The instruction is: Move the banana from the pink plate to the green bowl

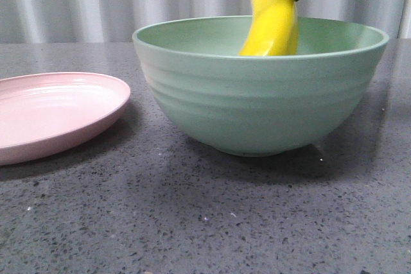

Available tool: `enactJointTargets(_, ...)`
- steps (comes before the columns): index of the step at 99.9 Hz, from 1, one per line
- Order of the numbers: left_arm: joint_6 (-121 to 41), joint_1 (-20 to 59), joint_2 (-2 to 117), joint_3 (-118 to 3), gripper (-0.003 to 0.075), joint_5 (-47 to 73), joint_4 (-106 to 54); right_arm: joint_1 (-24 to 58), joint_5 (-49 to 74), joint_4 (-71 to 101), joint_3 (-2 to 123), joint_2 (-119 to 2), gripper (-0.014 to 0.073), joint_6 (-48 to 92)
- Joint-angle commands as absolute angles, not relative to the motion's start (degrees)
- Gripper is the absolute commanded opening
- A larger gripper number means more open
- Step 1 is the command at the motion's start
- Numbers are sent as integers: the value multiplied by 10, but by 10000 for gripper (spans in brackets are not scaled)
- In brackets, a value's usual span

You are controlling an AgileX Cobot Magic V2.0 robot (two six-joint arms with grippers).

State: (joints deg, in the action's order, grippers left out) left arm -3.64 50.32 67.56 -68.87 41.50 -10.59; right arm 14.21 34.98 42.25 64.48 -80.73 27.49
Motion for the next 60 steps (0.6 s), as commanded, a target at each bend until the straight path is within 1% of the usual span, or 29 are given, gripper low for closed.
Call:
enactJointTargets(1, -36, 507, 661, -709, 376, 383, -112, 142, 327, 434, 663, -793, 153, 280)
enactJointTargets(7, -36, 507, 661, -709, 376, 383, -114, 142, 327, 432, 663, -793, 234, 280)
enactJointTargets(12, -36, 507, 661, -709, 376, 383, -116, 142, 327, 431, 663, -793, 282, 280)
enactJointTargets(19, -36, 507, 661, -709, 376, 383, -118, 142, 327, 429, 663, -793, 316, 280)
enactJointTargets(45, -36, 507, 661, -709, 376, 382, -119, 142, 323, 424, 663, -790, 317, 280)
enactJointTargets(60, -36, 507, 661, -709, 376, 378, -119, 141, 308, 412, 663, -768, 317, 280)
